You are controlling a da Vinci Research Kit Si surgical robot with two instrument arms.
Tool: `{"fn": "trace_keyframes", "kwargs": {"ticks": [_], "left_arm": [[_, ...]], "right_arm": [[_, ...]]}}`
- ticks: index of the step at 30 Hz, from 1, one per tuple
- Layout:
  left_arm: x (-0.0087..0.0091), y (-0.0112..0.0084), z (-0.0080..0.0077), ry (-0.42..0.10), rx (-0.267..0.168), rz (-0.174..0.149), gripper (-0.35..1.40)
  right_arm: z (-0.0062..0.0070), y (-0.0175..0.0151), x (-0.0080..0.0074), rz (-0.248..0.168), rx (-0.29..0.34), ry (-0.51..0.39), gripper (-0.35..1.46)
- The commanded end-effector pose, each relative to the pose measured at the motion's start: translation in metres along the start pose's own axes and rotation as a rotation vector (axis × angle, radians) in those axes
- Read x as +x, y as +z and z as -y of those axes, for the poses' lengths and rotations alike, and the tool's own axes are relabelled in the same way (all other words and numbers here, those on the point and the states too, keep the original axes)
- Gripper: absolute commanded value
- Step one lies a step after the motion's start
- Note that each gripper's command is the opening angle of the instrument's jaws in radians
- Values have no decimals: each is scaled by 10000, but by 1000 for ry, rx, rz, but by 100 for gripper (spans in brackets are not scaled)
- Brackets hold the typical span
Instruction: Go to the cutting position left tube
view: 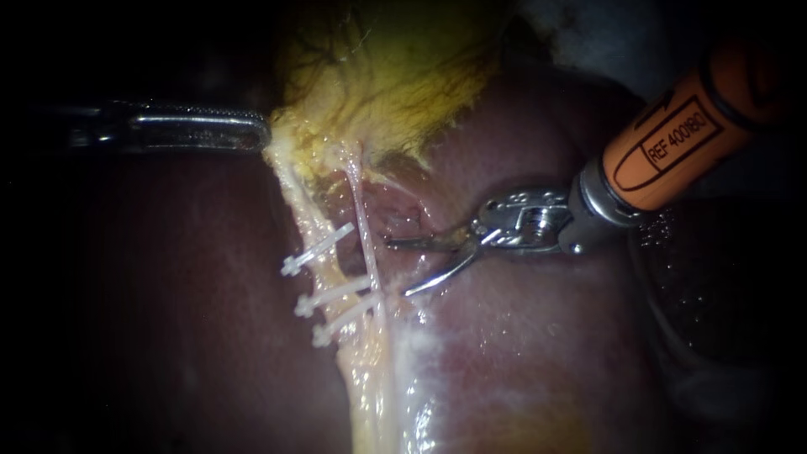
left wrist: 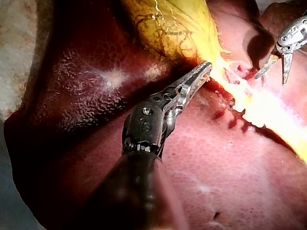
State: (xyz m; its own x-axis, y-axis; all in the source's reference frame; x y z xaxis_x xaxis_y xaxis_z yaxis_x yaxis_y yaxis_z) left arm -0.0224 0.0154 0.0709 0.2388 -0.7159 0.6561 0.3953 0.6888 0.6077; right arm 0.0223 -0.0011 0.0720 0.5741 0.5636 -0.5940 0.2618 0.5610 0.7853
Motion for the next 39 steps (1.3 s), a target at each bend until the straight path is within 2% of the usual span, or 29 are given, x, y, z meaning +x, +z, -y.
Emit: {"fn": "trace_keyframes", "kwargs": {"ticks": [1,5,11,22,27,33,39], "left_arm": [[0,0,0,0,0,0,-35],[0,0,0,0,0,0,-35],[0,0,0,0,0,0,-35],[0,0,0,0,0,0,-35],[0,0,0,0,0,0,-35],[1,0,0,0,0,0,-35],[2,1,-1,1,0,0,-35]], "right_arm": [[-1,3,0,-3,5,-12,127],[-1,10,5,-21,34,-21,127],[-8,28,5,-20,52,-15,127],[-37,51,-18,-7,43,0,125],[-52,57,-22,-1,46,3,125],[-68,65,-18,12,71,-1,125],[-73,74,-10,-29,122,20,125]]}}
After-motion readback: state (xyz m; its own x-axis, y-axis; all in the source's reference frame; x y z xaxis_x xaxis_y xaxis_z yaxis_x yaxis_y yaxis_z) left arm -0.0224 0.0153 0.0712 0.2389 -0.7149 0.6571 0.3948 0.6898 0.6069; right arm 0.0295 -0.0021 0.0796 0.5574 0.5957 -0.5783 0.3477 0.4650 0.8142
